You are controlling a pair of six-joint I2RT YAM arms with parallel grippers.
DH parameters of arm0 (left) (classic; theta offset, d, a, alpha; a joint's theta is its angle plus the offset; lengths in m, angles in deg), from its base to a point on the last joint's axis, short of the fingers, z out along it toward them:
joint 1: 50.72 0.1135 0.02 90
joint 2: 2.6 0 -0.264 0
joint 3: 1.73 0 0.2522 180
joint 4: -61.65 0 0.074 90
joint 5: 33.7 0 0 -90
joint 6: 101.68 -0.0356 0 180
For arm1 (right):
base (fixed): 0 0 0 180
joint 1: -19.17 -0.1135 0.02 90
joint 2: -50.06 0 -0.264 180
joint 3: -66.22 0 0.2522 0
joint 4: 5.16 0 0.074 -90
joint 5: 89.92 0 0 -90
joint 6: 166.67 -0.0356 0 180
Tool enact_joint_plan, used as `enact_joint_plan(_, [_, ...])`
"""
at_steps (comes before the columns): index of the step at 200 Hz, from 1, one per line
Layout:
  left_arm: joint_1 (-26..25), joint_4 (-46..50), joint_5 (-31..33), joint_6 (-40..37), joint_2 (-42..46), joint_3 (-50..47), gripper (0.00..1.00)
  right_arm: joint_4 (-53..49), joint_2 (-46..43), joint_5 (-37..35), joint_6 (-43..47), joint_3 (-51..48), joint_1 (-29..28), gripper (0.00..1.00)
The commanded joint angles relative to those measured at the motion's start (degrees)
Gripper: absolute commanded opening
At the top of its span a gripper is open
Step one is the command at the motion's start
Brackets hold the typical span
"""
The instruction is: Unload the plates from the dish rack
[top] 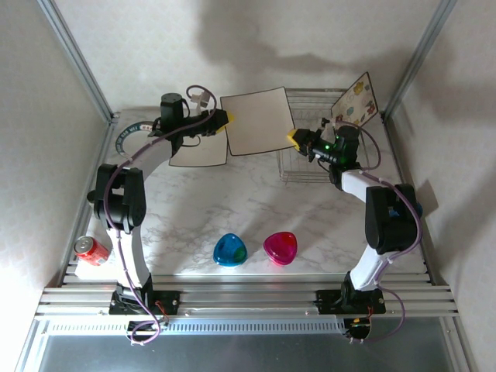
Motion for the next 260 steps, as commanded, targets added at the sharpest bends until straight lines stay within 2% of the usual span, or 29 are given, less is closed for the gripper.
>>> enact_joint_plan(1, [-0.8, -3.3, -1.9, 0.9, -1.0, -0.5, 0.4, 9.4, -0.4, 1.6, 0.3, 4.4, -0.8, 0.0])
enact_joint_plan(52, [-1.0, -3.3, -2.1, 1.3, -1.6, -0.2, 0.31, 9.6, 0.2, 1.7, 0.1, 5.0, -0.9, 0.0])
enact_joint_plan(71, [-1.0, -3.1, -2.1, 1.1, -1.7, -0.2, 0.22, 9.6, 0.4, 1.7, 0.3, 4.8, -0.9, 0.0])
enact_joint_plan(97, [-1.0, -3.1, -2.1, 1.1, -1.8, -0.2, 0.0, 9.6, 0.7, 1.5, 0.1, 4.7, -0.9, 0.0])
enact_joint_plan(131, [-1.1, -3.8, -2.0, 1.5, -1.8, -0.7, 0.0, 8.9, 1.2, 1.0, 0.1, 4.8, -0.9, 0.0])
enact_joint_plan(153, [-1.0, -7.1, -1.6, 3.2, -1.4, -1.9, 0.0, 8.0, 1.2, 0.8, 0.4, 4.9, -0.9, 0.22])
enact_joint_plan(178, [-0.3, -14.8, -1.9, 8.9, -1.5, -3.3, 0.0, 4.6, 0.8, 0.1, 2.2, 5.2, -0.9, 0.66])
enact_joint_plan(207, [0.2, -21.7, -2.5, 14.7, -1.9, -3.4, 0.0, 1.1, 0.0, -1.6, 4.2, 4.7, -0.9, 0.98])
enact_joint_plan(233, [0.4, -22.6, -2.6, 15.8, -1.9, -2.1, 0.0, -4.2, -1.2, -2.9, 7.1, 4.7, -0.9, 0.99])
enact_joint_plan(260, [0.8, -24.9, -2.7, 17.7, -2.0, -1.3, 0.0, -15.8, -3.5, -5.6, 13.7, 6.4, -0.7, 0.99])
